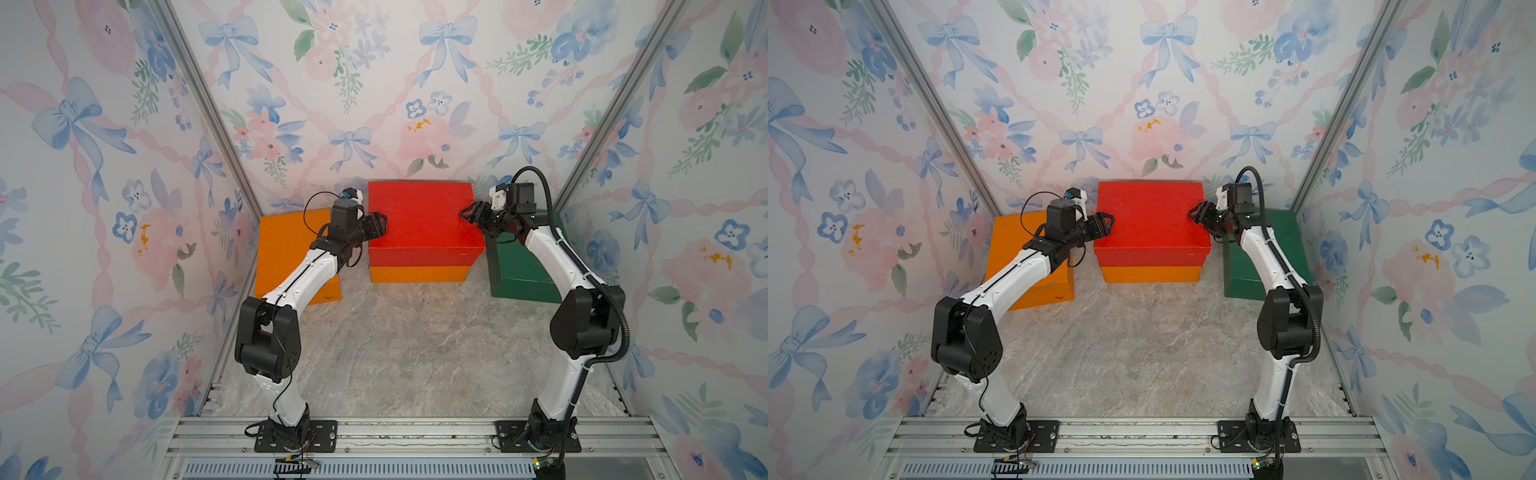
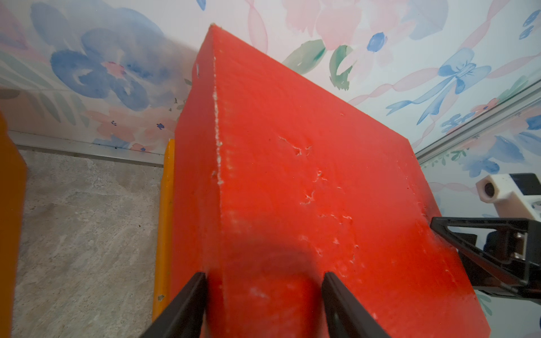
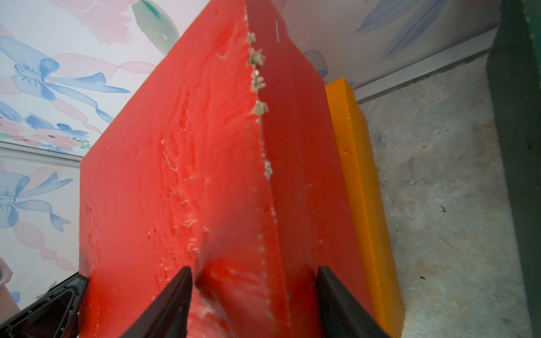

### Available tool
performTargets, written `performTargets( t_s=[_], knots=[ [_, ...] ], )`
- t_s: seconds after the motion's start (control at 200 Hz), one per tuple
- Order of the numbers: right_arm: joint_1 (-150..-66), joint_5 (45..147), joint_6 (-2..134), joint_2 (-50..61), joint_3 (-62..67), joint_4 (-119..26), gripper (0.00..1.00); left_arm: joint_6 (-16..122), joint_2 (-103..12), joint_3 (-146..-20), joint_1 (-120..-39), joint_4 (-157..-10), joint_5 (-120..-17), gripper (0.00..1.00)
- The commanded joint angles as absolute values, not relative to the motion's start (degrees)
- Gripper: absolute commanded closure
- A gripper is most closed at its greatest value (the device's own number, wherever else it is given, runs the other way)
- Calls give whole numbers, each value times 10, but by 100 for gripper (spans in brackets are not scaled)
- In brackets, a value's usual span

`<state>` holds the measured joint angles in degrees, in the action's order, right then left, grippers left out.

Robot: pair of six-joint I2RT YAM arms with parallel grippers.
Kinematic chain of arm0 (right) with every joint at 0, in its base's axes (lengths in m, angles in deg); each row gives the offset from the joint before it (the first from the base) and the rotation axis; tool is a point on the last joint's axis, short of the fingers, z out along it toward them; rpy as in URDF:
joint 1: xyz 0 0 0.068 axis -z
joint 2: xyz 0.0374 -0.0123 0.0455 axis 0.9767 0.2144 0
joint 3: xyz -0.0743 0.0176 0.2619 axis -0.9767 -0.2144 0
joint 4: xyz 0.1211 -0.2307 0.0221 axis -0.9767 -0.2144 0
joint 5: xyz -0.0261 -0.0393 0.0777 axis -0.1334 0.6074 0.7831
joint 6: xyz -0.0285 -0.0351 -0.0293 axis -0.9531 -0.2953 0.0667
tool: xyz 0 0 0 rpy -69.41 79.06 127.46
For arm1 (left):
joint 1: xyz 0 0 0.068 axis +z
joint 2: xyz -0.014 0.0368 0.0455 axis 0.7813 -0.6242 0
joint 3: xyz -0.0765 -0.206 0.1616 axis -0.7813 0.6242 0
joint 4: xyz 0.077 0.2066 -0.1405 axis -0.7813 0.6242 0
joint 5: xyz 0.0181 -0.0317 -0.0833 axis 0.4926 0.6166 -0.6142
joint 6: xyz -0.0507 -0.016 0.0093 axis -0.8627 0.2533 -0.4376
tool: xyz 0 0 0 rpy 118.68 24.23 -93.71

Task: Stack the shoeboxes
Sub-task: Place the shoebox at the shoebox.

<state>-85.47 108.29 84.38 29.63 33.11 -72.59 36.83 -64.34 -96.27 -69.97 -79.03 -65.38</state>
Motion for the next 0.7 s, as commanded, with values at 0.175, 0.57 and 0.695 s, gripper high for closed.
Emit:
performTargets(
  t_s=[0.175, 0.57, 0.695],
  knots=[
    [-890, 1206, 877, 325, 379, -690, 34, 364, -677, -1006, -718, -841, -789, 36],
    [-884, 1209, 883, 345, 404, -695, 34, 361, -703, -1023, -704, -841, -796, 36],
    [-880, 1208, 887, 350, 406, -692, 32, 360, -708, -1026, -702, -842, -796, 35]
  ],
)
